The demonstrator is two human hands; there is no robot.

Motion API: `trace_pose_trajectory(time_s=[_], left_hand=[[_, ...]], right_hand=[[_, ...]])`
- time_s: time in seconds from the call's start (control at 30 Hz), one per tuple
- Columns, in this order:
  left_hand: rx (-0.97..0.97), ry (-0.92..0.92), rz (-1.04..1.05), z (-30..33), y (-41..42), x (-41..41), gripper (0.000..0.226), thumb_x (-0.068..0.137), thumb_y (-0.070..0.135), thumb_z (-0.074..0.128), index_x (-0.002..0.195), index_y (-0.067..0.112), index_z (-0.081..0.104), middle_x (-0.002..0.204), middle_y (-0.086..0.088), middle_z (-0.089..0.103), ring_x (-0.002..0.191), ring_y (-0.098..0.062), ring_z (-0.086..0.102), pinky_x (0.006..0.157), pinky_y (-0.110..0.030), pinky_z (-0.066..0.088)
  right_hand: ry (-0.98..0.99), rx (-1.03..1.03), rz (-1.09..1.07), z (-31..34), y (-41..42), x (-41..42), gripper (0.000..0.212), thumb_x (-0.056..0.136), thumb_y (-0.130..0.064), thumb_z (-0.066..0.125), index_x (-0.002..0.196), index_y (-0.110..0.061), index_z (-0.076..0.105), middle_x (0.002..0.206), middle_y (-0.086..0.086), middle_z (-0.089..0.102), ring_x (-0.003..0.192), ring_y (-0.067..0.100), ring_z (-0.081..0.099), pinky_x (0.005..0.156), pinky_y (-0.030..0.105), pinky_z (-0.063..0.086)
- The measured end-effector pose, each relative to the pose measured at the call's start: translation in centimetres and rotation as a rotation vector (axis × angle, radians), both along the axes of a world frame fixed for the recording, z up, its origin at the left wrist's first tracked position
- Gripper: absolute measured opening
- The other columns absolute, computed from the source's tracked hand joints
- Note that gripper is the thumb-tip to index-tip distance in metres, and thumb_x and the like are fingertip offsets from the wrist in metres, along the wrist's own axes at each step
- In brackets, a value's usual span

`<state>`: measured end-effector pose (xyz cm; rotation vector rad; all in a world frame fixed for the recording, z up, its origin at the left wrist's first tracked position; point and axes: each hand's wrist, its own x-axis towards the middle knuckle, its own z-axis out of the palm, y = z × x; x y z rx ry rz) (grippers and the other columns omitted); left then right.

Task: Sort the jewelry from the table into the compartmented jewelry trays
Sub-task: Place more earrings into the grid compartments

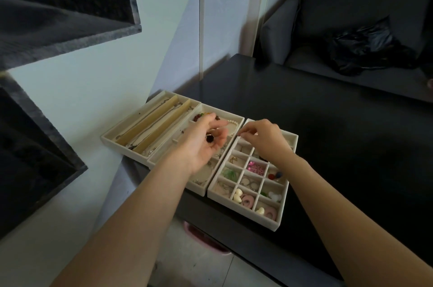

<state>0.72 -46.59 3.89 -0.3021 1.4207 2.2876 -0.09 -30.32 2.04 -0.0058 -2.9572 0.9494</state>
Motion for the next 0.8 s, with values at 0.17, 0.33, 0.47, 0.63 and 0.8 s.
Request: trace_pose_trajectory(time_s=[0.17,0.33,0.47,0.63,0.8], left_hand=[[0.27,-0.118,0.045,0.4,0.4,0.4,0.051,0.097,0.041,0.044,0.117,-0.004,0.058,0.111,-0.021,0.065,0.101,-0.025,0.067,0.089,-0.032,0.054],[0.308,-0.127,-0.015,0.5,1.5,0.8,0.06,0.098,0.048,0.037,0.119,-0.004,0.057,0.118,-0.02,0.062,0.105,-0.023,0.063,0.087,-0.032,0.052],[0.318,-0.147,-0.055,0.9,2.5,1.1,0.059,0.098,0.049,0.035,0.118,-0.002,0.056,0.114,-0.016,0.063,0.103,-0.021,0.061,0.084,-0.031,0.05],[0.278,-0.126,-0.109,0.7,2.9,1.0,0.063,0.098,0.049,0.034,0.133,-0.002,0.046,0.124,-0.017,0.059,0.113,-0.023,0.058,0.101,-0.035,0.044],[0.221,-0.099,-0.111,0.4,3.1,1.1,0.048,0.1,0.034,0.038,0.129,-0.002,0.05,0.117,-0.016,0.062,0.107,-0.022,0.061,0.094,-0.034,0.048]], right_hand=[[0.087,-0.266,-0.022,2.4,-0.4,0.7,0.012,0.094,-0.02,0.056,0.095,-0.024,0.068,0.086,-0.007,0.065,0.072,0.005,0.058,0.061,0.017,0.047],[0.108,-0.124,0.179,3.4,-1.6,2.3,0.011,0.086,-0.019,0.066,0.094,-0.024,0.071,0.084,-0.01,0.062,0.075,0.0,0.054,0.061,0.006,0.042],[0.124,-0.089,0.152,2.9,-1.7,2.6,0.016,0.085,-0.01,0.067,0.098,-0.018,0.07,0.081,-0.007,0.06,0.076,0.004,0.055,0.064,0.008,0.042],[0.132,-0.228,0.117,2.7,-0.7,2.6,0.011,0.083,-0.008,0.068,0.084,-0.019,0.069,0.078,-0.001,0.069,0.078,0.008,0.066,0.068,0.011,0.051],[0.123,-0.251,0.054,2.5,-0.1,2.3,0.005,0.085,-0.014,0.068,0.088,-0.016,0.071,0.081,0.0,0.071,0.076,0.007,0.068,0.064,0.012,0.052]])
